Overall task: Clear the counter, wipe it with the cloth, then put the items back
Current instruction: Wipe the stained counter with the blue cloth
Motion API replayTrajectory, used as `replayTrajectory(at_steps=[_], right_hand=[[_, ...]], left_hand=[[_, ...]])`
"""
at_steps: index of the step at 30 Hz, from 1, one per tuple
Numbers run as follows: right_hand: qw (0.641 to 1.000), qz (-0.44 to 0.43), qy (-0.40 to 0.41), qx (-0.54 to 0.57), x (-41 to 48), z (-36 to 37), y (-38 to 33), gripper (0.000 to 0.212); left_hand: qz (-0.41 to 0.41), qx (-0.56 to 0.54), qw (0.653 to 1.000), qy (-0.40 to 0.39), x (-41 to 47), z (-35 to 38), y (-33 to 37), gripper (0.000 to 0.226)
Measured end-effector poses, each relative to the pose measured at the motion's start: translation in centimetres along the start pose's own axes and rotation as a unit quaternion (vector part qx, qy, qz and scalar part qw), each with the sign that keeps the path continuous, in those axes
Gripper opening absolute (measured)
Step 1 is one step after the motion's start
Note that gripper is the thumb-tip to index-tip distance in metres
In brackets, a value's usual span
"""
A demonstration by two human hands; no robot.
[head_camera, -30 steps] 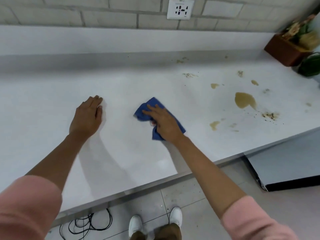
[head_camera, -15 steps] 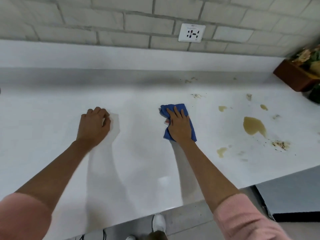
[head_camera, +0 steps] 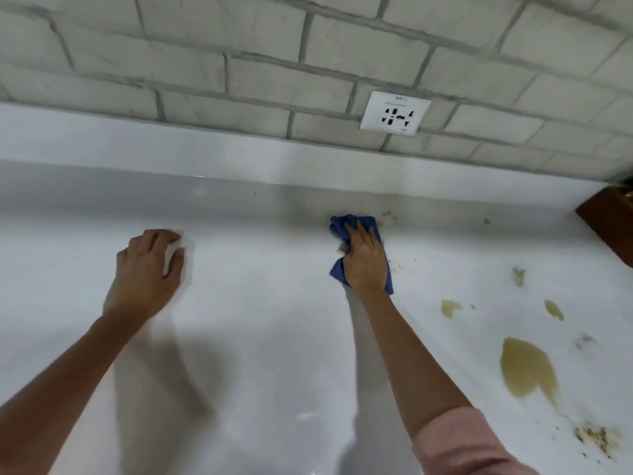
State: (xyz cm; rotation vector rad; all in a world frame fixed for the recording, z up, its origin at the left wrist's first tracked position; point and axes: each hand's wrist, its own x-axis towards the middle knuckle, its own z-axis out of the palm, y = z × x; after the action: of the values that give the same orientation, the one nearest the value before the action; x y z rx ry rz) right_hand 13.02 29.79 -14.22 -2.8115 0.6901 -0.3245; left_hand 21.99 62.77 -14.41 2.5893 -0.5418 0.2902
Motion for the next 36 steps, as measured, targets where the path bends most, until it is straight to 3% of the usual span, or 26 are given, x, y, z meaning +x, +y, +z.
replayTrajectory(at_steps=[3,7,9,11,15,19,23,26,29,31,36], right_hand=[[1.0,-0.005,-0.025,-0.005,2.3,0.4,-1.6,0.05],[0.988,-0.131,-0.048,0.061,-1.1,1.2,-3.5,0.054],[0.984,-0.152,-0.042,0.088,-4.4,0.7,-1.9,0.062],[0.992,-0.11,-0.022,0.057,-5.5,-0.3,1.8,0.069],[0.999,0.021,-0.024,-0.043,-2.1,-2.2,5.7,0.052],[0.998,-0.039,-0.049,-0.025,0.2,-0.2,-0.4,0.051],[0.986,-0.14,-0.072,0.052,-4.5,0.4,-3.1,0.061],[0.991,-0.112,-0.054,0.045,-6.6,-1.4,2.0,0.07],[0.999,0.02,-0.025,0.02,-4.7,-3.3,6.8,0.06],[0.998,0.056,-0.004,-0.025,-2.3,-3.1,6.0,0.053],[0.995,-0.086,-0.051,0.003,-2.8,-0.3,-0.3,0.059]], left_hand=[[0.0,0.013,1.0,-0.002,-0.2,0.0,-0.1,0.036],[-0.008,0.025,1.0,-0.003,-0.1,0.2,-0.2,0.04],[-0.009,0.034,0.999,-0.002,-0.1,0.4,-0.6,0.042],[-0.011,0.038,0.999,-0.01,-0.1,0.4,-0.8,0.043],[-0.004,0.038,0.999,-0.008,-0.3,0.1,-0.2,0.044],[-0.005,0.028,1.0,-0.007,-0.4,-0.5,0.8,0.041],[-0.003,0.022,1.0,-0.004,-0.6,-0.9,1.1,0.035],[0.004,0.016,1.0,0.001,-0.6,-0.7,0.7,0.028],[0.006,0.028,1.0,-0.003,-0.4,-0.5,0.5,0.036],[0.009,0.044,0.999,-0.013,-0.3,-0.5,0.5,0.041],[0.013,0.093,0.995,-0.015,0.2,-0.7,1.1,0.036]])
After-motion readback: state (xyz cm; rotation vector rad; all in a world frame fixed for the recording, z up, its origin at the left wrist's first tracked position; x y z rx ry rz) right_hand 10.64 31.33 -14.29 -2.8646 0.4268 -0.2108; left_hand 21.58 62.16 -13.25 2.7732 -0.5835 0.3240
